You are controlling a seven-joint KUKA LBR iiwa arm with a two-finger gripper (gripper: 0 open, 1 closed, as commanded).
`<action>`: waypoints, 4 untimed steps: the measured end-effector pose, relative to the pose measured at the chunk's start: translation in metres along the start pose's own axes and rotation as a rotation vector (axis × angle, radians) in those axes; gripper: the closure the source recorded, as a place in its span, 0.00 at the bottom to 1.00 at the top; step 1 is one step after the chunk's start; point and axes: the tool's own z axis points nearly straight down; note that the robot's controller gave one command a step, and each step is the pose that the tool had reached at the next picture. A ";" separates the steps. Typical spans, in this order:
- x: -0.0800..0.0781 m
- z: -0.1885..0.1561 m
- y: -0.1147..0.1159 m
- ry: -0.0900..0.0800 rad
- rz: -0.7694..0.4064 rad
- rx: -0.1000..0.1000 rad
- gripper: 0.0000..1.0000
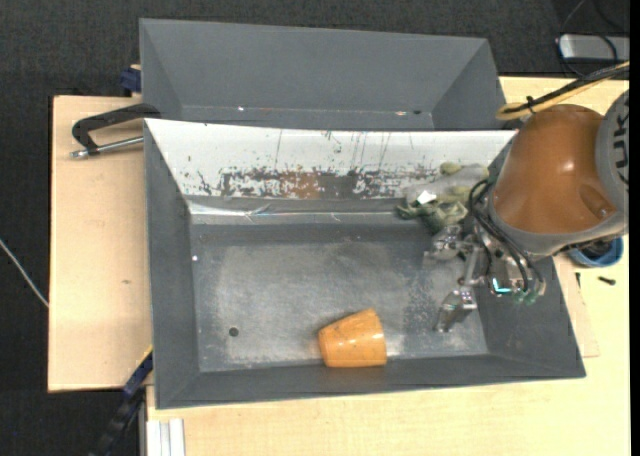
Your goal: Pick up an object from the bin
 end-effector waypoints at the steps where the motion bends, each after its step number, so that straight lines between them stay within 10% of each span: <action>1: 0.005 0.028 0.063 -0.003 0.092 -0.003 0.00; 2: 0.004 0.062 0.140 -0.014 -0.262 0.003 0.00; 3: 0.007 0.061 0.184 -0.023 -0.339 0.004 0.00; 4: 0.007 0.061 0.183 -0.022 -0.335 0.004 1.00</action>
Offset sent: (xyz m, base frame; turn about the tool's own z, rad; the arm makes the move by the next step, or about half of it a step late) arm -0.0055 0.0584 -0.0269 0.0966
